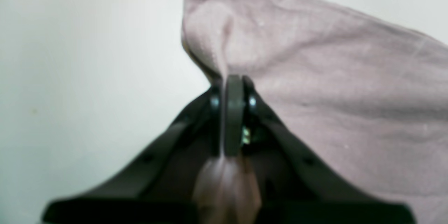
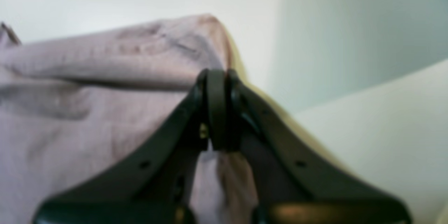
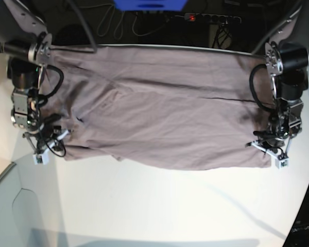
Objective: Layout the t-shirt on the table in an organized manner, then fold the t-shirt properly
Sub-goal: 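Lift the held shirt half and fold it toward the held edge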
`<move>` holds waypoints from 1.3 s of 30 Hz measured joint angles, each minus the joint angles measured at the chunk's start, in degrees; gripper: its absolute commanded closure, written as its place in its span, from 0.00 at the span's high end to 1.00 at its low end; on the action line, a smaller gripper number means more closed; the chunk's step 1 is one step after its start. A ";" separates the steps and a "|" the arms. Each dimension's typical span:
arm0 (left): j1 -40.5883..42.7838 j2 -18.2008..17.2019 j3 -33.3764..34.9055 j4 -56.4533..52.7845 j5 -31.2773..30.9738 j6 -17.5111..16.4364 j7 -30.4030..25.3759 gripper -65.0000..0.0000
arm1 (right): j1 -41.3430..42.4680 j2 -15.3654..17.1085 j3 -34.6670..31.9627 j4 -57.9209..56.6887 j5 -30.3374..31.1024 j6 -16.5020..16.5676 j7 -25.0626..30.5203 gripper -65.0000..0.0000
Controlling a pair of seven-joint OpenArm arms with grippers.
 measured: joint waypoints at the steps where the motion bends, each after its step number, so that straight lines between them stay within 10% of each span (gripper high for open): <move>1: 0.00 0.02 0.00 0.02 0.00 0.02 0.22 0.00 | -1.64 -0.13 0.00 2.84 -0.24 0.63 -0.46 0.00; 18: 17.49 2.27 -0.04 36.89 0.20 -0.07 5.57 0.00 | -18.10 -5.88 2.67 34.69 -0.39 2.75 -1.05 0.00; 19: 18.99 2.49 -0.90 37.75 0.33 -0.15 5.64 0.00 | -19.04 -6.69 4.00 36.30 9.45 -29.71 3.42 0.00; 20: 19.45 2.69 -2.40 38.49 -0.07 -0.68 5.60 0.00 | -20.09 -7.56 5.44 37.86 -0.17 2.84 -0.90 0.00; 27: 21.75 6.54 -13.68 42.23 0.00 -0.50 5.64 0.00 | -25.55 -12.50 13.84 45.31 -0.22 7.39 -0.92 0.00; 39: 29.05 7.43 -14.01 45.48 -8.26 -0.33 5.57 0.00 | -33.77 -15.10 15.74 48.43 -0.61 9.46 -0.85 0.00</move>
